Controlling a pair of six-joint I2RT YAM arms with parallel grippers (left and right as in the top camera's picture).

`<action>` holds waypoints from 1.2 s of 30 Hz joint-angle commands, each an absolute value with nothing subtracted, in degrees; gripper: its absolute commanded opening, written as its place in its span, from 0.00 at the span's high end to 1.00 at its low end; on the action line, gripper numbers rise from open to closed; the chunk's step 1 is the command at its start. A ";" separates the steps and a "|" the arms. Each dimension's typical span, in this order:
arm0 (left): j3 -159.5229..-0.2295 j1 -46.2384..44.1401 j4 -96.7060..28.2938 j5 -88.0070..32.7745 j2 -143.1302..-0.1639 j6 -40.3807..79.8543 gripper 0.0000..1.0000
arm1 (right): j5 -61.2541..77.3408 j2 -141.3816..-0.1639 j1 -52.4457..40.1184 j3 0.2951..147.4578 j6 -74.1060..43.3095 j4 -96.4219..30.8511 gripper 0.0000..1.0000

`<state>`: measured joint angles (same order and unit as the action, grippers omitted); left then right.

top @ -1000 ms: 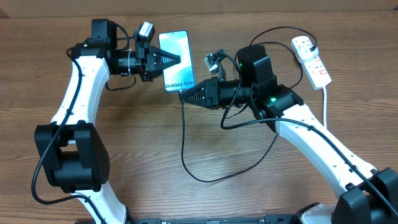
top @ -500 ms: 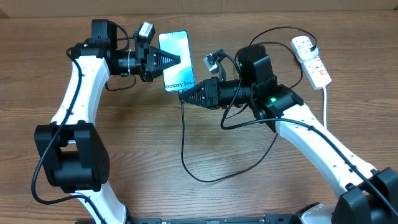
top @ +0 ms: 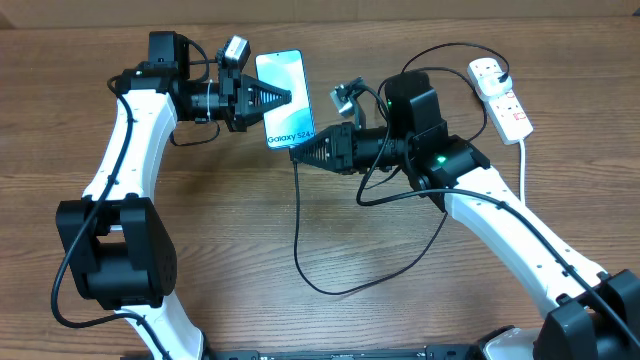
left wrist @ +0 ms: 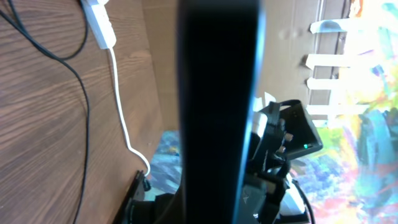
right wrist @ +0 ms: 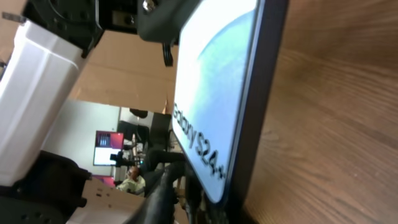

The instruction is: Plug charger to phone and switch on socket

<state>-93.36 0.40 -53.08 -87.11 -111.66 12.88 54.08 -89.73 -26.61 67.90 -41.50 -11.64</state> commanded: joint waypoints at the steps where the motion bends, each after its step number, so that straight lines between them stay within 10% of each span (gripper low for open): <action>1: -93.76 -1.48 -53.82 -89.32 -111.24 10.92 0.96 | 48.27 -89.80 -24.25 68.86 -40.91 -10.61 0.67; 36: -93.76 -4.67 -47.03 -58.46 -118.13 13.74 0.96 | 34.11 -89.80 -24.25 68.84 -37.23 -23.66 0.00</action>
